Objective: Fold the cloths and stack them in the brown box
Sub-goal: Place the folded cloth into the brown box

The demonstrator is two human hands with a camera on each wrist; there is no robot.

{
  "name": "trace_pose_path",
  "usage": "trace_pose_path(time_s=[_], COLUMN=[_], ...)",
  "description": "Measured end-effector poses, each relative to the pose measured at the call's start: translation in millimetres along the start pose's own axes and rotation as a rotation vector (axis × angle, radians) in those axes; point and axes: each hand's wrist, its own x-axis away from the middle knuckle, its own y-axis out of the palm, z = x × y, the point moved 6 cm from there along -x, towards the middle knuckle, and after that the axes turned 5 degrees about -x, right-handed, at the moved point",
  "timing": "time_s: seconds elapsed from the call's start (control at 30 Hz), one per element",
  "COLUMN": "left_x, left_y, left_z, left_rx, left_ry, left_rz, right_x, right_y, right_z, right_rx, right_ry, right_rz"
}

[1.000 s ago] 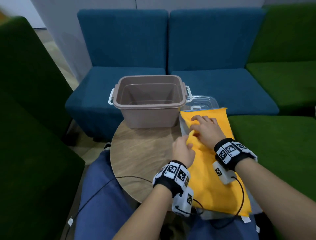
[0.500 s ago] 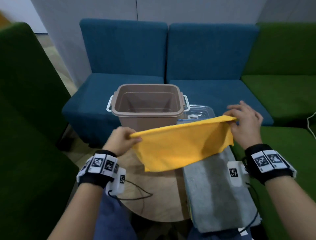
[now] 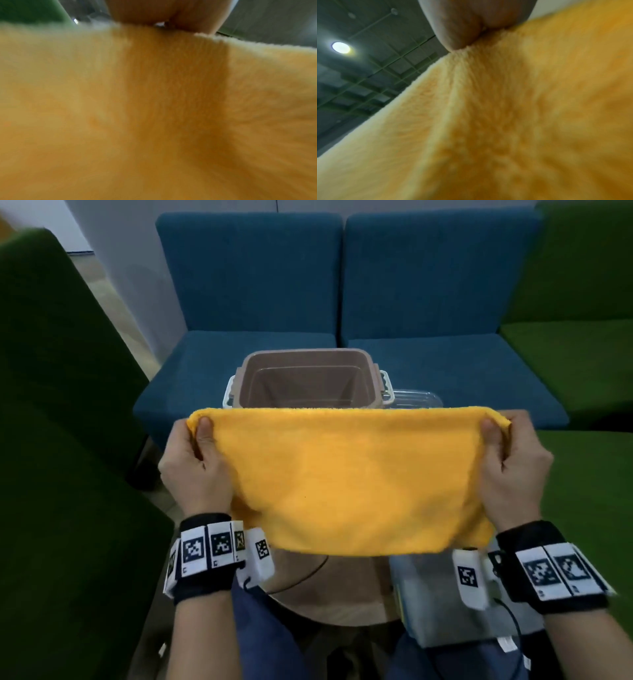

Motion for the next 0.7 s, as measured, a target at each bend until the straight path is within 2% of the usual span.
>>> trace_pose_path(time_s=[0.1,0.23,0.33,0.53,0.67,0.7], left_x=[9.4,40.3,56.9,39.7,36.5,36.0], left_y=[28.2,92.3,123.4,134.7,122.6,119.9], left_z=[-29.9,-104.0,-140.2,-156.2,-168.4,-170.7], left_rx=[-0.201,-0.34,-0.409,-0.476,-0.432,-0.364], left_ry=[-0.062,-0.269,-0.286,-0.301,-0.377,-0.438], left_rz=[-0.142,-0.459,-0.653,-0.728,-0.676,-0.651], right_x=[1.0,9.4,10.9,8.8,8.8,7.8], right_y=[25.3,75.3,96.2,101.9,93.3,89.6], right_z=[34.8,109.7,139.3,143.8,133.3,130.3], right_rx=[0.093,0.264,0.305,0.332,0.288,0.279], right_ry=[0.109,0.273,0.364,0.396,0.415,0.43], right_rz=[-0.157,-0.379,-0.49,-0.587,-0.594,-0.573])
